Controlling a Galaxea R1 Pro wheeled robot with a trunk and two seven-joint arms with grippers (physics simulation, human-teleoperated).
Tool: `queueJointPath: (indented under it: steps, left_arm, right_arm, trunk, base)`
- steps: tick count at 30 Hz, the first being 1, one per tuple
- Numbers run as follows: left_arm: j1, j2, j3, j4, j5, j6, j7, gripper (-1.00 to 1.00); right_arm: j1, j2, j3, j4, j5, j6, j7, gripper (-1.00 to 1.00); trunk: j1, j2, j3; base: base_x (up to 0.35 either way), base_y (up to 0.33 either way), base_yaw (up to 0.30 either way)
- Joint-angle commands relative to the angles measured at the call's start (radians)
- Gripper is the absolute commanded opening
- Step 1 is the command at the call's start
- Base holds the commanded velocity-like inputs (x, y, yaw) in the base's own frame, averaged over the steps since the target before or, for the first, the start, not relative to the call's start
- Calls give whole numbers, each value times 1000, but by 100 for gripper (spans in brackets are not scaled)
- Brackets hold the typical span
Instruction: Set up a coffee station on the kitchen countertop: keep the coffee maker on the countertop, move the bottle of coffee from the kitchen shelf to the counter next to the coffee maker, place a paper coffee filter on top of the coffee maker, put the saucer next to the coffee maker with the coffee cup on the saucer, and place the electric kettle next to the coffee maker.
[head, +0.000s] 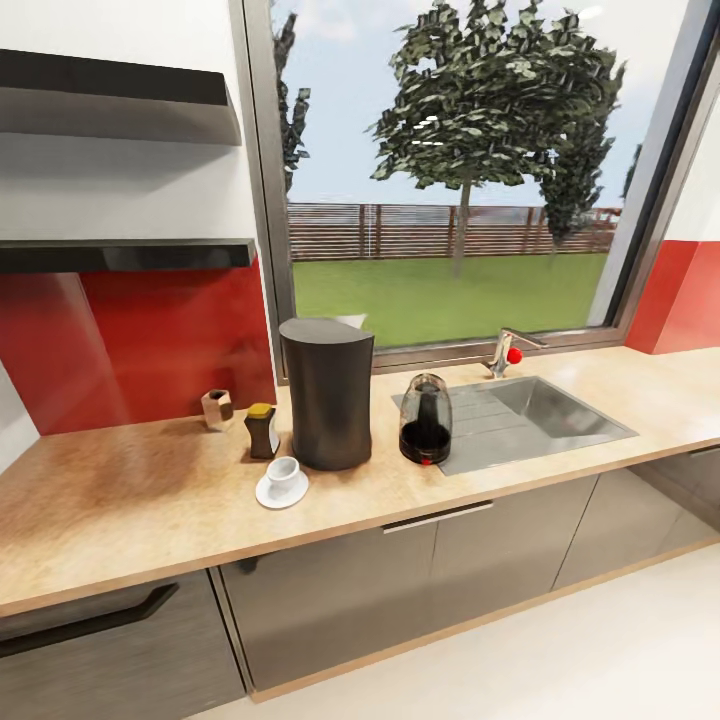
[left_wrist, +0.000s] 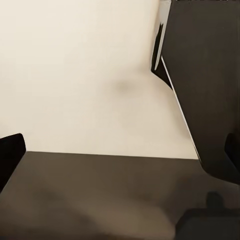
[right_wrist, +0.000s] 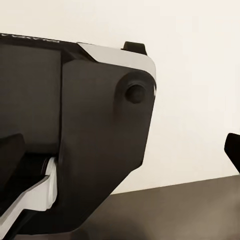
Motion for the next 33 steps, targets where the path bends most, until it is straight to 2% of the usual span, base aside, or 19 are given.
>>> queueJointPath:
  steps: [1, 7, 9, 13, 14, 16, 20, 22, 23, 25, 29, 33]
  left_arm:
    - [-1, 0, 8, 0, -12, 1, 0, 100]
    - [-1, 1, 2, -1, -13, -4, -2, 100]
    - [-1, 1, 0, -2, -13, -26, -2, 100]
    - [-1, 1, 1, -1, -13, -178, -3, 100]
    - [-1, 1, 2, -1, -13, -307, -3, 100]
    - [-1, 1, 1, -1, -13, -390, -3, 100]
    - [-1, 1, 0, -1, -13, -420, -3, 100]
    - [-1, 1, 0, 0, -14, -422, -3, 100]
    - [-1, 1, 0, 2, -14, -423, -3, 100]
    - [-1, 1, 0, 1, -14, -424, -3, 100]
    - [-1, 1, 0, 0, -13, -426, -3, 100]
    - [-1, 1, 0, 0, -13, -426, -3, 100]
  right_arm:
    - [1, 1, 9, -2, -10, 6, -5, 100]
    - [5, 1, 9, -2, -10, 3, -6, 100]
    - [9, 1, 9, -2, -10, 1, -7, 100]
    - [15, 0, 9, -4, -10, -2, -8, 100]
    - [16, -3, 9, -5, -9, -15, -9, 100]
    - [17, -5, 9, -6, -9, -62, -9, 100]
    - [17, -7, 10, -6, -8, -199, -9, 100]
    - [17, -8, 10, -6, -8, -294, -9, 100]
    - [17, -11, 10, -6, -8, -390, -9, 100]
    - [17, -17, 11, -6, -9, -465, -9, 100]
    - [17, -30, 11, -5, -7, -524, -9, 100]
    - [17, -33, 11, -5, -7, -531, -9, 100]
  trunk:
    - [1, -2, -2]
    - [1, -2, -2]
    - [1, -2, -2]
    - [1, -2, -2]
    - [1, -2, -2]
    - [1, -2, -2]
    - [1, -2, -2]
    - [1, -2, -2]
    - [1, -2, -2]
    - [1, -2, -2]
    - [1, -2, -2]
    - [1, -2, -2]
  base:
    - [0, 0, 0]
    - [0, 0, 0]
    - [0, 0, 0]
    - [0, 0, 0]
    - [0, 0, 0]
    - [0, 0, 0]
    - [0, 0, 0]
    - [0, 0, 0]
    - [0, 0, 0]
    - [0, 0, 0]
    - [0, 0, 0]
    - [0, 0, 0]
